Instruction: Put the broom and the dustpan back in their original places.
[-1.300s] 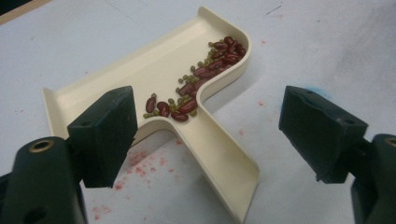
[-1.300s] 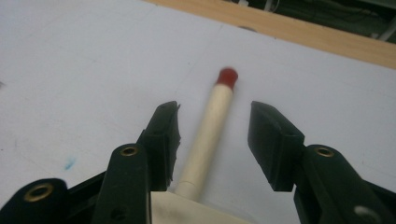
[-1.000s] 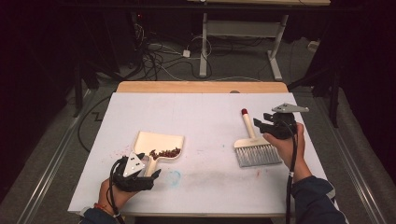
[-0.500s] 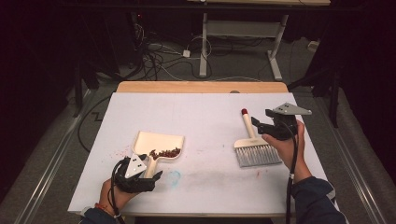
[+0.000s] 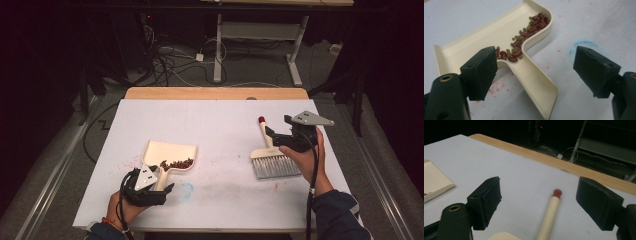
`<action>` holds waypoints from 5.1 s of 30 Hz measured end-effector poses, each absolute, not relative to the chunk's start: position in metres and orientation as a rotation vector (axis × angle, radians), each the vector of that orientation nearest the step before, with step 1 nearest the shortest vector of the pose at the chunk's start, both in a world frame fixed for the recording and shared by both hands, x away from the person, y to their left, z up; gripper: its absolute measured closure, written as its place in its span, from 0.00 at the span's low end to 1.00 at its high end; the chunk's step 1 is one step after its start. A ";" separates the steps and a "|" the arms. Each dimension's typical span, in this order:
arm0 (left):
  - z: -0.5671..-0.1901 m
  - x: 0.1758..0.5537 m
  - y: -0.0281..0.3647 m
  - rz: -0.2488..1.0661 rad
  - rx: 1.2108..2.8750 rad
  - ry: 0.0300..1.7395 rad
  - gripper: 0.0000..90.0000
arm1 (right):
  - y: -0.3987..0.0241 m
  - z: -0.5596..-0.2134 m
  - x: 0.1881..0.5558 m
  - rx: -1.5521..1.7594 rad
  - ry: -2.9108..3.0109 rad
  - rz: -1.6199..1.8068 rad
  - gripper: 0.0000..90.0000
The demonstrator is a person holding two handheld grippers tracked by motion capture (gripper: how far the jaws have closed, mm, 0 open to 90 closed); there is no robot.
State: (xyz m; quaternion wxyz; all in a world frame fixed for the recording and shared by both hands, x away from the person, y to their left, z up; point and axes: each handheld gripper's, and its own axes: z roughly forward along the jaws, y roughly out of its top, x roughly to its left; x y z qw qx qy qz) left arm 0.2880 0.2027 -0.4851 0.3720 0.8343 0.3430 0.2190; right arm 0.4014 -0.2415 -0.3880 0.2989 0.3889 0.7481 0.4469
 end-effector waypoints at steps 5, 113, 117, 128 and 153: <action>-0.484 0.287 0.204 0.560 2.128 0.870 0.20 | -0.238 -0.384 0.396 0.992 1.991 1.188 0.24; -0.484 0.284 0.199 0.560 2.168 0.823 0.20 | -0.276 -0.478 0.352 1.224 2.260 0.822 0.30; -0.484 0.284 0.199 0.557 2.170 0.820 0.20 | -0.276 -0.478 0.352 1.215 2.256 0.813 0.30; -0.483 0.283 0.200 0.562 2.157 0.822 0.20 | -0.274 -0.466 0.341 1.129 2.211 0.879 0.31; -0.479 0.272 0.203 0.617 2.108 0.800 0.18 | -0.277 -0.458 0.287 0.824 2.139 1.120 0.27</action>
